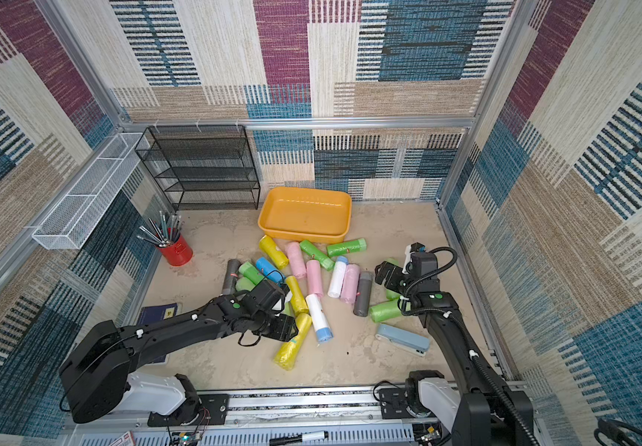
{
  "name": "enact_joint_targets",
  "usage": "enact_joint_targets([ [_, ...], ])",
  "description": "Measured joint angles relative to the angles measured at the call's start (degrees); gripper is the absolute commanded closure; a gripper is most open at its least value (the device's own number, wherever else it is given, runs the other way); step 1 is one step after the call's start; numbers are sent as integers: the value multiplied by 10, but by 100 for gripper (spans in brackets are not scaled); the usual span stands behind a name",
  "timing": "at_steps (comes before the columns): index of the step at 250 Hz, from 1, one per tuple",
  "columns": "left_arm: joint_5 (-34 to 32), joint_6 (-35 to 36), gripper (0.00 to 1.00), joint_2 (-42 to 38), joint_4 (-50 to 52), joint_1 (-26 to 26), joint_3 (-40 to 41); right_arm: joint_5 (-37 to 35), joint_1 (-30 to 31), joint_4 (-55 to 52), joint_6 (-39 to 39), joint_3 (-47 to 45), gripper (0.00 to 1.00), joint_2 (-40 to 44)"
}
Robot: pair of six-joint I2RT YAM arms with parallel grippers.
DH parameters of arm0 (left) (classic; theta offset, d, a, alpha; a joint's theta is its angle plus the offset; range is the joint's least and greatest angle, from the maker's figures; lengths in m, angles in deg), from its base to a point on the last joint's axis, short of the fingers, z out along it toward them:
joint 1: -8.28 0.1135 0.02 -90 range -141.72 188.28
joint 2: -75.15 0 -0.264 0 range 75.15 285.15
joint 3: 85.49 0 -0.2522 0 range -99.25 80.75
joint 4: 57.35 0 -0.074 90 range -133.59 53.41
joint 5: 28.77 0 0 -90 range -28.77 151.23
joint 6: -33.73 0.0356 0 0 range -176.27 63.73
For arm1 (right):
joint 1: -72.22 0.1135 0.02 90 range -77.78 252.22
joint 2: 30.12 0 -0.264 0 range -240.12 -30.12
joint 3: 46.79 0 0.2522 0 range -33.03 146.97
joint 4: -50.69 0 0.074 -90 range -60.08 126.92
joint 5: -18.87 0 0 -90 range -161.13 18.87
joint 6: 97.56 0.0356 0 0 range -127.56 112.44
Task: Put the roll of trash bags into the storage box
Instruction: Pick up the roll of trash bags from the center of the board.
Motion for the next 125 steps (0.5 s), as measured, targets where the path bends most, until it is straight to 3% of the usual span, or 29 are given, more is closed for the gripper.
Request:
enact_joint_targets([
  [125, 15, -16, 38, 47, -51, -16, 17, -16, 0, -5, -2, 12, 1, 2],
])
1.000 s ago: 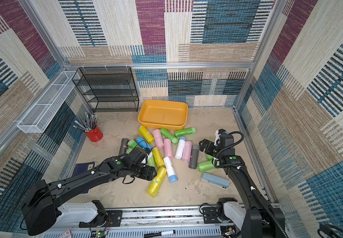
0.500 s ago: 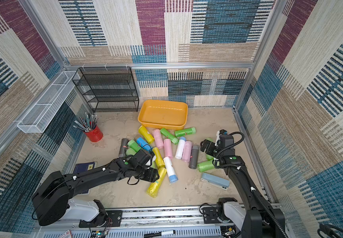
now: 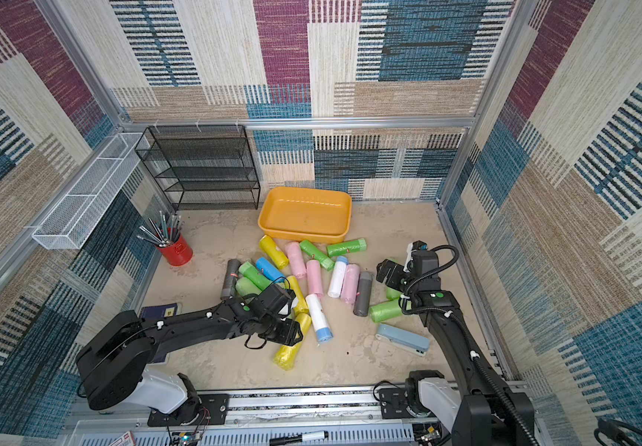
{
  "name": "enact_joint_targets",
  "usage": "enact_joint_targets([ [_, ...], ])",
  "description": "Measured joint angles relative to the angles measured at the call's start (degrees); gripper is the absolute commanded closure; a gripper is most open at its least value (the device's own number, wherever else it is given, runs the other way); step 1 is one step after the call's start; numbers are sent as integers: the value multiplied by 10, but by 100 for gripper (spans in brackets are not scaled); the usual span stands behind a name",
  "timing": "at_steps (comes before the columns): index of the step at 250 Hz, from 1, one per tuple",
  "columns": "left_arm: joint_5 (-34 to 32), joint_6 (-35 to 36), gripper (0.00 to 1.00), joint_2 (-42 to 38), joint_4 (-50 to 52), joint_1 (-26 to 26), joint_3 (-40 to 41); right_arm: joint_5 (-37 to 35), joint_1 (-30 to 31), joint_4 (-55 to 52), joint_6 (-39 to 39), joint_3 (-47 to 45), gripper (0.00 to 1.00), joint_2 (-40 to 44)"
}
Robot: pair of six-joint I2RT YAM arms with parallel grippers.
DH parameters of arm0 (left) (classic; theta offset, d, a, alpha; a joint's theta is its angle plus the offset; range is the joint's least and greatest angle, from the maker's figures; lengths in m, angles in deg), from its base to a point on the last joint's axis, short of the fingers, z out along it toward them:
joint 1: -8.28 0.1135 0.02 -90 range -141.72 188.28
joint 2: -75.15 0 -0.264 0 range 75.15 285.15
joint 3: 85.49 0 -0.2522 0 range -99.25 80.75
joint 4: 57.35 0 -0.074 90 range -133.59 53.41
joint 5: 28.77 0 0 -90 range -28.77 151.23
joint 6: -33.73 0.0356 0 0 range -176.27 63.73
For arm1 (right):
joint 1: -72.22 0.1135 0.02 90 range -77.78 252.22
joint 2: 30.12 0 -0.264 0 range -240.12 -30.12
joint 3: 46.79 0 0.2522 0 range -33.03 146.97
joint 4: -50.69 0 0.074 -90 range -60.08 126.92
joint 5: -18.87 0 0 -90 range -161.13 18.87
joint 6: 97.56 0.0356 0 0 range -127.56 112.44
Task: Put the roll of trash bags into the storage box
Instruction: Pick up the roll of trash bags from the center of the board.
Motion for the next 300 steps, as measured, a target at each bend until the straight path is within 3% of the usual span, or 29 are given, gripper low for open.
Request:
enact_joint_targets([
  [74, 0, -13, 41, 20, -13, -3, 0, 0, 0, -1, 0, 0, 1, 11],
  [154, -4, -15, 57, 27, -18, -7, -5, 5, 0, 0, 9, -10, 1, 19],
  [300, -44, -17, 69, -79, 25, -14, -15, 100, 0, 40, 47, -27, 1, 31],
])
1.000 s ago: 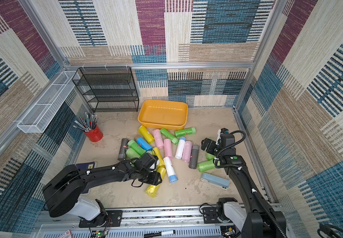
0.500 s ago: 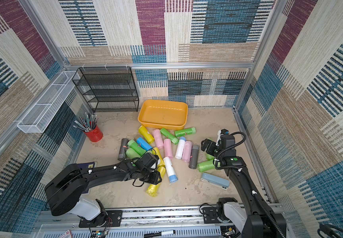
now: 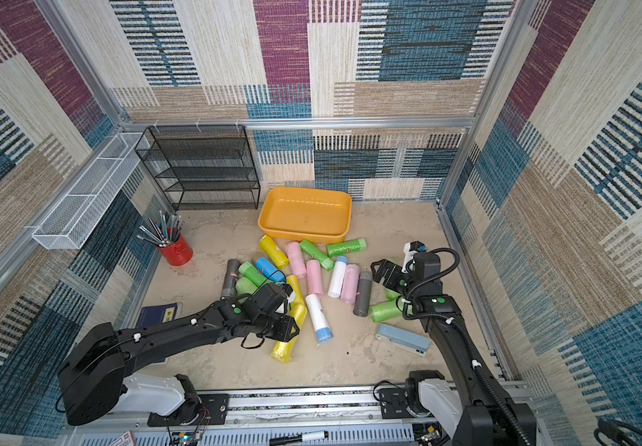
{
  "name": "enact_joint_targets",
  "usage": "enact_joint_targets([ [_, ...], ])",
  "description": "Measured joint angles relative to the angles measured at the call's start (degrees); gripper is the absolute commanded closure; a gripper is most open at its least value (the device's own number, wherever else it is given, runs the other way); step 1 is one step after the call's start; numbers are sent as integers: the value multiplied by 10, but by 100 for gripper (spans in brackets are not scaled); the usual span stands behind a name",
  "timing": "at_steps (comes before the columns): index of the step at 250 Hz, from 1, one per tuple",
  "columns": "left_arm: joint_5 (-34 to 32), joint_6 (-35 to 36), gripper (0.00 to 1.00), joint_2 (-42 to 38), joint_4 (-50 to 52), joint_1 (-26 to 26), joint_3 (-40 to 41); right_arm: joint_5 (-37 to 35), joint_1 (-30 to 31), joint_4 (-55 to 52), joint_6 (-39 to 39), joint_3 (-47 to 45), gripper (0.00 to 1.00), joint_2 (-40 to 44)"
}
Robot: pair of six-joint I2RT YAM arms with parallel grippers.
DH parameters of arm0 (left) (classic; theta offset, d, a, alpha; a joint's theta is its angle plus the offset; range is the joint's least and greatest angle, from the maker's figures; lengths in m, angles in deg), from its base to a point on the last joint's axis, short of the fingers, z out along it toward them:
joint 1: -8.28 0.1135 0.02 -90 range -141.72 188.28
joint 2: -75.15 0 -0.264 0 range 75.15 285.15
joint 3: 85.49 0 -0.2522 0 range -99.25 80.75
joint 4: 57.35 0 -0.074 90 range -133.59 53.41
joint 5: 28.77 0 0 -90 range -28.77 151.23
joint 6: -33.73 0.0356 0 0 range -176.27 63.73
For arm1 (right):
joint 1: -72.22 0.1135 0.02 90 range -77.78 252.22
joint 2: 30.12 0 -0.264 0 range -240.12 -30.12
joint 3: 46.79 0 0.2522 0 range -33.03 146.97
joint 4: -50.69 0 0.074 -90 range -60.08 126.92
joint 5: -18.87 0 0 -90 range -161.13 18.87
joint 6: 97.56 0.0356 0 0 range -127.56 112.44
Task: Put the roll of trash bags into the storage box
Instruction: Pick up the roll of trash bags from the center of the board, then place the roll of trash bags in the storage box.
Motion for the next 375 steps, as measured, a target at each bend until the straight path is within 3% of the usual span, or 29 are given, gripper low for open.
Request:
enact_joint_targets([
  [67, -65, 11, 69, -19, 48, 1, -87, 59, 0, 56, 41, -30, 1, 0],
  [136, -92, 60, 71, 23, 76, 39, -216, 77, 0, 103, 63, -53, 1, -5],
  [258, -65, 170, 72, 203, 114, 170, -466, 75, 0, 149, 71, -99, 1, 7],
  [375, -184, 290, 73, 460, 140, 248, -743, 61, 0, 156, 71, -151, 1, 90],
])
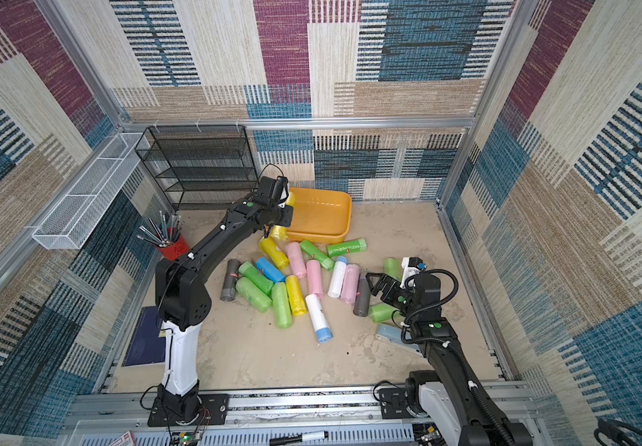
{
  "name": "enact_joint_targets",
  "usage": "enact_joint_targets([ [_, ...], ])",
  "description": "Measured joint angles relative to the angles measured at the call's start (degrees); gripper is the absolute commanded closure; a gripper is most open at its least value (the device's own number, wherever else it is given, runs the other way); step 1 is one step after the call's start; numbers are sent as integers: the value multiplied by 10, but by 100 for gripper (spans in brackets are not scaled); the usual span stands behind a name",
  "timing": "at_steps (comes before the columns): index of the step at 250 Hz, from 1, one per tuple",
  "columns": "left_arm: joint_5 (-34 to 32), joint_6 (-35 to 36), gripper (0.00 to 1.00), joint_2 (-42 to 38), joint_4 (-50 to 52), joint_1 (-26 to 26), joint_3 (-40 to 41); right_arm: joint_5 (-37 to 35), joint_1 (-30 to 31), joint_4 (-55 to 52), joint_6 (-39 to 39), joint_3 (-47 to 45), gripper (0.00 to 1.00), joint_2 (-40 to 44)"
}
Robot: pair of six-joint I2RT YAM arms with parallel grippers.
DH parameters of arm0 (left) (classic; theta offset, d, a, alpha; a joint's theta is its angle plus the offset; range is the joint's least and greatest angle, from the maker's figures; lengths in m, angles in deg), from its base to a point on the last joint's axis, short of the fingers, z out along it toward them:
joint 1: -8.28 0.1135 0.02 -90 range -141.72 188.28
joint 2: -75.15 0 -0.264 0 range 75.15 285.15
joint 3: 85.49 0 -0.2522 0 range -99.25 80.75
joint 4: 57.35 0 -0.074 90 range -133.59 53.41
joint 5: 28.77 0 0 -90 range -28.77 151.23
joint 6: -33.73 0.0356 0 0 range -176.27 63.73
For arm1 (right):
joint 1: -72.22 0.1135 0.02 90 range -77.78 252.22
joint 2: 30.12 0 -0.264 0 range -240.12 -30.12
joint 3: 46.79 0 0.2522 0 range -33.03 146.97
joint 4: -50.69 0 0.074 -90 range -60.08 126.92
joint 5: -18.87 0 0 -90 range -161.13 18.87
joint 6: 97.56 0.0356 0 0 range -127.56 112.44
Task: Put the roll of trash bags into the storage box
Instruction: Place the roll of trash bags in the storage box.
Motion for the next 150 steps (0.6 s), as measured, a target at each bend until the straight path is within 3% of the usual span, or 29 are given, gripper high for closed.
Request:
enact_joint_targets([
  [65, -30, 38, 73, 111, 9, 23, -119, -10, 0, -10, 5, -31, 1, 48],
  [150, -29, 44, 72, 180, 17, 53, -191, -10, 0, -10, 24, -60, 1, 71],
])
